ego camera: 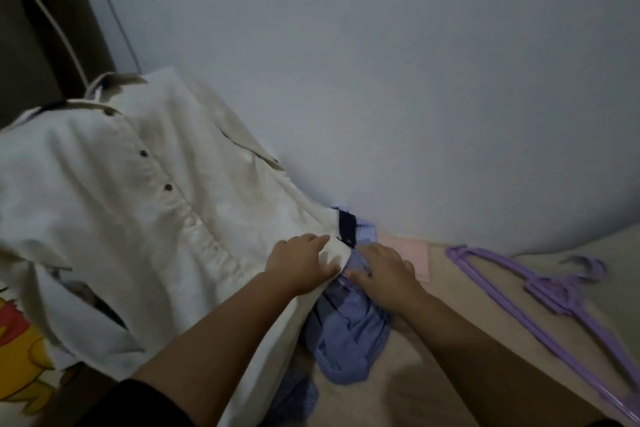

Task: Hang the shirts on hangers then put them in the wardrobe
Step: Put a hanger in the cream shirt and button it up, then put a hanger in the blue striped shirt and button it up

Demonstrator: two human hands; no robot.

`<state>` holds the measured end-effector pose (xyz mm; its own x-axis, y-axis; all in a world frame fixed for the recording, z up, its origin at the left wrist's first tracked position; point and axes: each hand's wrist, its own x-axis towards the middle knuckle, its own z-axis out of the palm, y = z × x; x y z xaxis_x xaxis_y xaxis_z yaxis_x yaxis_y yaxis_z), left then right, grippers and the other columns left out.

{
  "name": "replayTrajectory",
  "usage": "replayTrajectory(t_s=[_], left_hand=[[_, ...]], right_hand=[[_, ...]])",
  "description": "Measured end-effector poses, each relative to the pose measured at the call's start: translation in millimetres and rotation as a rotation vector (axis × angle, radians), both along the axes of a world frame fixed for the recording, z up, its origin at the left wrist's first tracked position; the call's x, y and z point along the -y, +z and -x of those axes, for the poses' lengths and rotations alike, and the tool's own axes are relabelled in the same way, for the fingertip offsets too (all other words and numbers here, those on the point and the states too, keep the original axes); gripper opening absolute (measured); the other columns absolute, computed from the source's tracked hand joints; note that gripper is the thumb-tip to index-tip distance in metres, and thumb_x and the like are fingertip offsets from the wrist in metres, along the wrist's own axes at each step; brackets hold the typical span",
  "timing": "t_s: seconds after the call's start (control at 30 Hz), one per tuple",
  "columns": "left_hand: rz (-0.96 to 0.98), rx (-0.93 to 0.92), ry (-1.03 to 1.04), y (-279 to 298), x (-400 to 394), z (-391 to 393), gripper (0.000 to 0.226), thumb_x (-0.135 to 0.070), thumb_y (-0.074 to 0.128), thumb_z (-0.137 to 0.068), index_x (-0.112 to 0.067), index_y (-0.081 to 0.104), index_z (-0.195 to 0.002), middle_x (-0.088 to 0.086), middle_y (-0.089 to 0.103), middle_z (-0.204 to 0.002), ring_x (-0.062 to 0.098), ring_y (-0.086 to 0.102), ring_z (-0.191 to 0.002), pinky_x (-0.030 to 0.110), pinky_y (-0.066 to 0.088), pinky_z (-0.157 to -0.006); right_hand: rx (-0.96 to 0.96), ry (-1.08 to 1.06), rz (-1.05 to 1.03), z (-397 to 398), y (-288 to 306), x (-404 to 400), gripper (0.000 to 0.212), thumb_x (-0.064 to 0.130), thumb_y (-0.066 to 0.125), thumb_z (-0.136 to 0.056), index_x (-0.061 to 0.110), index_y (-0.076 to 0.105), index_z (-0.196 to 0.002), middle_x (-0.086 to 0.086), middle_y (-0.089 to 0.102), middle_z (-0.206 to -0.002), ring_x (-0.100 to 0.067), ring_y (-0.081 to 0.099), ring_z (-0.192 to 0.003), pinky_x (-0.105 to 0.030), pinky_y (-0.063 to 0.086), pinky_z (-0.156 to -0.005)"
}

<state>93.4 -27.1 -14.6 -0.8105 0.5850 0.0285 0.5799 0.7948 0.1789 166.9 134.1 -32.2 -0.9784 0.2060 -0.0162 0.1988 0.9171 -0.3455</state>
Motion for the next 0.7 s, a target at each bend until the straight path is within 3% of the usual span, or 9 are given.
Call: replayTrajectory(t_s=[0.2, 0.33, 0.5, 0.57, 0.63, 0.7], left_hand=[[0.072, 0.104, -0.15, -65.1, -31.5, 1.2, 0.063, -0.051, 0.053, -0.089, -0.024, 0.038, -0.144, -0.001, 0.045, -0.142, 0.021, 0.042, -0.13, 0.035, 0.036, -0.101], [0.124, 0.066, -0.188, -97.5, -37.3, 10.8, 0.07, -0.053, 0.051, -0.09, -0.028, 0.026, -0.15, 0.0, 0.02, -0.158, 0.019, 0.018, -0.144, 0.036, 0.022, -0.112], [0.127, 0.001, -0.158, -117.6, -39.1, 26.5, 0.079, -0.06, 0.05, -0.086, -0.029, 0.02, -0.152, 0.004, 0.0, -0.162, 0.023, 0.0, -0.148, 0.039, 0.011, -0.116], [0.134, -0.015, -0.109, -120.2, -40.1, 32.4, 0.088, -0.066, 0.05, -0.082, -0.03, 0.012, -0.153, 0.005, -0.008, -0.162, 0.024, -0.004, -0.148, 0.042, 0.007, -0.117], [0.145, -0.011, -0.05, -121.2, -41.5, 39.5, 0.102, -0.071, 0.055, -0.077, -0.03, 0.001, -0.154, 0.005, -0.015, -0.161, 0.024, -0.008, -0.148, 0.045, 0.004, -0.117], [0.189, 0.0, -0.016, -120.5, -43.4, 45.6, 0.113, -0.077, 0.056, -0.071, -0.029, -0.005, -0.153, 0.005, -0.019, -0.16, 0.025, -0.009, -0.148, 0.046, 0.003, -0.117]], right_hand=[[0.146, -0.046, 0.004, -6.9, -65.0, -30.9, 0.065, 0.057, 0.046, -0.09, 0.029, 0.028, -0.145, 0.001, 0.026, -0.153, -0.021, 0.021, -0.141, -0.044, 0.024, -0.109], [0.183, -0.083, 0.064, 2.0, -93.2, -38.1, 0.074, 0.058, 0.048, -0.089, 0.027, 0.019, -0.149, -0.002, 0.015, -0.157, -0.022, 0.013, -0.144, -0.043, 0.017, -0.113], [0.012, -0.076, 0.089, 13.6, -120.6, -42.2, 0.083, 0.061, 0.053, -0.083, 0.024, 0.019, -0.149, -0.007, 0.025, -0.153, -0.025, 0.026, -0.139, -0.045, 0.03, -0.109], [-0.014, -0.065, 0.052, 20.3, -126.5, -44.3, 0.084, 0.062, 0.054, -0.082, 0.028, 0.018, -0.15, -0.007, 0.02, -0.156, -0.027, 0.021, -0.142, -0.047, 0.028, -0.11], [0.033, -0.029, 0.105, 27.9, -130.5, -48.6, 0.083, 0.053, 0.06, -0.083, 0.033, 0.014, -0.15, -0.006, 0.016, -0.157, -0.027, 0.018, -0.143, -0.047, 0.025, -0.112], [0.076, 0.01, 0.255, 34.7, -130.9, -51.8, 0.085, 0.039, 0.065, -0.084, 0.032, 0.012, -0.15, -0.009, 0.026, -0.152, -0.03, 0.027, -0.138, -0.046, 0.03, -0.11]])
